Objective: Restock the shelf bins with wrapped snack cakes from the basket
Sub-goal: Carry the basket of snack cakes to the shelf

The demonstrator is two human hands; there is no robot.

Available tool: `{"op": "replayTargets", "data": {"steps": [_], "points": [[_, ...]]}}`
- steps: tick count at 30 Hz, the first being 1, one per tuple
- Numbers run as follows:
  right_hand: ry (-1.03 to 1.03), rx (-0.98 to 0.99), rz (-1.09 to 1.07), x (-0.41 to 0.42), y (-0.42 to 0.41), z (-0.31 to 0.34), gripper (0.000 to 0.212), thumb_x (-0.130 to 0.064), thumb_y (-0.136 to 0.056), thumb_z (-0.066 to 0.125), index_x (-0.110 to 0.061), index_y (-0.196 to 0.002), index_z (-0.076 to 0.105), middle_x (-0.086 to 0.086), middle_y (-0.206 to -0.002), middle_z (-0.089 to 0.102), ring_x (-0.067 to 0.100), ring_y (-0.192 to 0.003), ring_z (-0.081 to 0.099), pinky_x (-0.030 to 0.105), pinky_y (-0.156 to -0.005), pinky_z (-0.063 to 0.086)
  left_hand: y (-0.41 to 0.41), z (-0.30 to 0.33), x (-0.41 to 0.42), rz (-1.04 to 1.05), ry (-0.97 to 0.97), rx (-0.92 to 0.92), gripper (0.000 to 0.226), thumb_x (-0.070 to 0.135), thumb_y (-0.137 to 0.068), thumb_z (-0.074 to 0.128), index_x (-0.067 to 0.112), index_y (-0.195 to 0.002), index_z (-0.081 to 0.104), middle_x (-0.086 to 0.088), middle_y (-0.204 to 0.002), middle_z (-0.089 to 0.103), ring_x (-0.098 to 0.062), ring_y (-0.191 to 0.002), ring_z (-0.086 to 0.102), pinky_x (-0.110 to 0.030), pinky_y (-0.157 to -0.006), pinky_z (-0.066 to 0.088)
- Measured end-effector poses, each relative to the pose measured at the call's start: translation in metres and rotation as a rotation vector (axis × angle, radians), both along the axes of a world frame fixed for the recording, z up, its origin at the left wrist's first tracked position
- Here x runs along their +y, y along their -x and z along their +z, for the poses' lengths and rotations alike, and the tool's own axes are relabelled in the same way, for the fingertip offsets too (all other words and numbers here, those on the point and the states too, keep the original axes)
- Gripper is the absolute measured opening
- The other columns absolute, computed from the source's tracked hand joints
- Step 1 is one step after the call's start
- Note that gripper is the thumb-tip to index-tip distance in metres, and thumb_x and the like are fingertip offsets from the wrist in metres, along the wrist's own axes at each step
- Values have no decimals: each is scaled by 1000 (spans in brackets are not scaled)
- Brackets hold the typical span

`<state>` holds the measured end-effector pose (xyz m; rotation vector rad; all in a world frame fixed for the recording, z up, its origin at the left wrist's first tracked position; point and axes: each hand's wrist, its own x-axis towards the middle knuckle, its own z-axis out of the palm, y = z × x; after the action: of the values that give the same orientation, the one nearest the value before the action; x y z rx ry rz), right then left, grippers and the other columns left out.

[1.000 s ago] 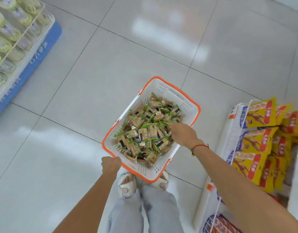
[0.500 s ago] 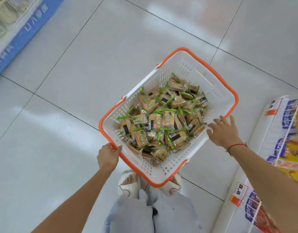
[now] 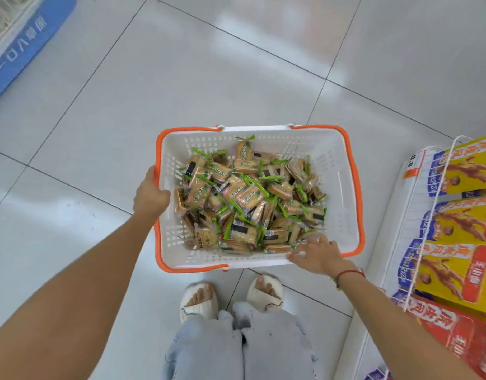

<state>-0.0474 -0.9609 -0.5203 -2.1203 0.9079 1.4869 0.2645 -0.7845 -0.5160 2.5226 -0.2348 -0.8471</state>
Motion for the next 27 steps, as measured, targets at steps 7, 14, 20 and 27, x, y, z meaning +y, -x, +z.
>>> {"op": "replayTargets", "data": {"steps": [7, 14, 20, 27], "points": [[723, -704, -548, -42, 18, 35, 42, -16, -88, 61, -9, -128, 53, 16, -122, 53, 37, -110, 49, 43, -86, 43, 33, 26, -13, 76, 12, -303, 45, 21, -96, 46, 20, -140, 37, -10, -124, 54, -33, -104, 60, -46, -86, 45], [380, -470, -1218, -81, 12, 30, 64, -18, -88, 62, 0, -139, 28, 22, -139, 39, 41, -124, 44, 48, -102, 40, 55, 49, -17, 298, 376, -130, 21, 28, -93, 52, 19, -110, 61, 7, -82, 70, -20, -79, 70, -39, -79, 56], [355, -727, -1126, -48, -18, 101, 38, -32, -99, 44, -2, -118, 56, 17, -93, 66, 34, -79, 60, 46, -77, 51, 81, 101, -44, 173, 387, 666, 21, 19, -97, 53, 6, -113, 60, -11, -105, 70, -19, -88, 69, -24, -68, 58], [-314, -548, -1104, -18, -95, 121, 52, -41, -99, 43, -2, -133, 51, 16, -122, 61, 34, -113, 56, 46, -108, 36, 119, 114, -93, -115, 155, 976, 19, 0, -89, 58, 12, -104, 57, -7, -118, 63, -20, -112, 59, -34, -92, 48]]}}
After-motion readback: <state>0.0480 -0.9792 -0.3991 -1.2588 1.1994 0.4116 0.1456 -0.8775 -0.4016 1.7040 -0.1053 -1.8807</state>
